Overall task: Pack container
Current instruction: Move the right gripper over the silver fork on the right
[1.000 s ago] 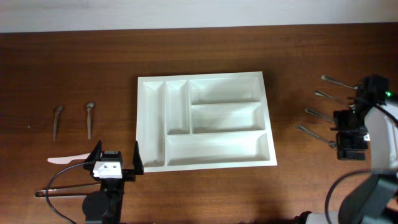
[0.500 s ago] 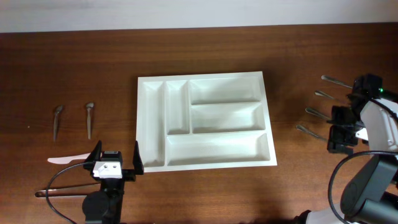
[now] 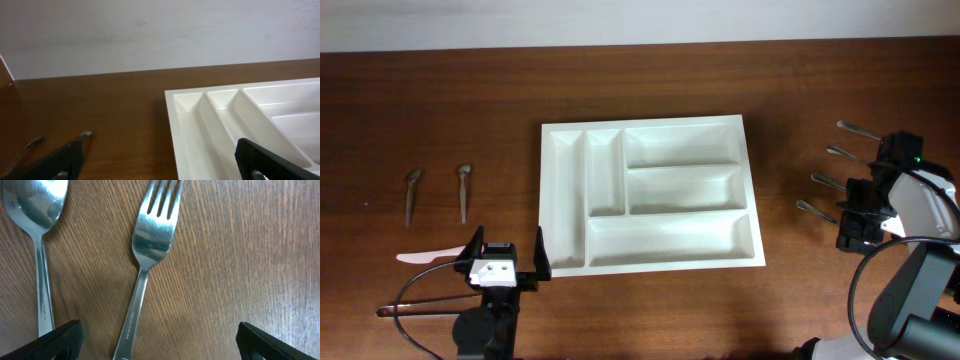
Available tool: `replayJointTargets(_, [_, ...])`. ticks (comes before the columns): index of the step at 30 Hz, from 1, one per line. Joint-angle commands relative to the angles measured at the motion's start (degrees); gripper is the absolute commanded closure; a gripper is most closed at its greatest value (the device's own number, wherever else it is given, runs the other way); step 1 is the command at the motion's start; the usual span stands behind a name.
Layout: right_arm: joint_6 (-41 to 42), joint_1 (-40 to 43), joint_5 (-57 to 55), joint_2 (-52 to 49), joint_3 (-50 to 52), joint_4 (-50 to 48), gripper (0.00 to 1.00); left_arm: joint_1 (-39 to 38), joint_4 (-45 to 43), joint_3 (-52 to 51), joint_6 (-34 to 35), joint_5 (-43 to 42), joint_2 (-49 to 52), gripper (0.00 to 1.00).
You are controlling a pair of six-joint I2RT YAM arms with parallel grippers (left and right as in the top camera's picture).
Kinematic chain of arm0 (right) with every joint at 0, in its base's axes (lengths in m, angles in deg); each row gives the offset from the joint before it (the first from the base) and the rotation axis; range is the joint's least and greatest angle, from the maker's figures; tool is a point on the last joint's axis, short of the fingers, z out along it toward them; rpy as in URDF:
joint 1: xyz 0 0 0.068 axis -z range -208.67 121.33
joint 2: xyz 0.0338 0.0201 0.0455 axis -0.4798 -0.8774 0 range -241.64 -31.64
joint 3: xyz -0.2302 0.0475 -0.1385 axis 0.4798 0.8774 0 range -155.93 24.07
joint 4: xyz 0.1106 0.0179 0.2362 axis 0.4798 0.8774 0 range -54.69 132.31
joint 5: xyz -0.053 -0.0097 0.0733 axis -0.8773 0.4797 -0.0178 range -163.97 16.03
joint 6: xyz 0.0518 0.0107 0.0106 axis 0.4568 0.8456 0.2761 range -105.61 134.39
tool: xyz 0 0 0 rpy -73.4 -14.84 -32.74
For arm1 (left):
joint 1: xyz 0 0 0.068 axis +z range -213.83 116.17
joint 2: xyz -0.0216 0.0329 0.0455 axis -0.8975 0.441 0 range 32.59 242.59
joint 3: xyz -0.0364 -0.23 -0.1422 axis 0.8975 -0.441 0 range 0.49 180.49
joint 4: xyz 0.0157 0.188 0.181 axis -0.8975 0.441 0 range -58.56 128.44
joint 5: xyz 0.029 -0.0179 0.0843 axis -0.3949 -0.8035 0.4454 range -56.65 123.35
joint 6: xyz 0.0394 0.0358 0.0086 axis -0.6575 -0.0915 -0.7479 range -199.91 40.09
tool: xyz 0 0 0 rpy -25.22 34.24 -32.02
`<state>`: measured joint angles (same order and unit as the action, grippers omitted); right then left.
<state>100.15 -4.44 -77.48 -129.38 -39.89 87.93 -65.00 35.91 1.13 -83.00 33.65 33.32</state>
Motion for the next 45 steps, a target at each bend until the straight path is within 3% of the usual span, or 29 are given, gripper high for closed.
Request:
replayJointTargets(1, [0.9, -0.2, -0.1, -0.8, 0.3, -0.2, 0.01, -0.2, 0.3, -0.2, -0.9, 0.1, -0.4, 0.01])
replayJointTargets(45, [3.3, -0.2, 1.0, -9.8, 0.3, -5.3, 0.01, -0.2, 0.3, -0.2, -0.9, 0.2, -0.4, 0.01])
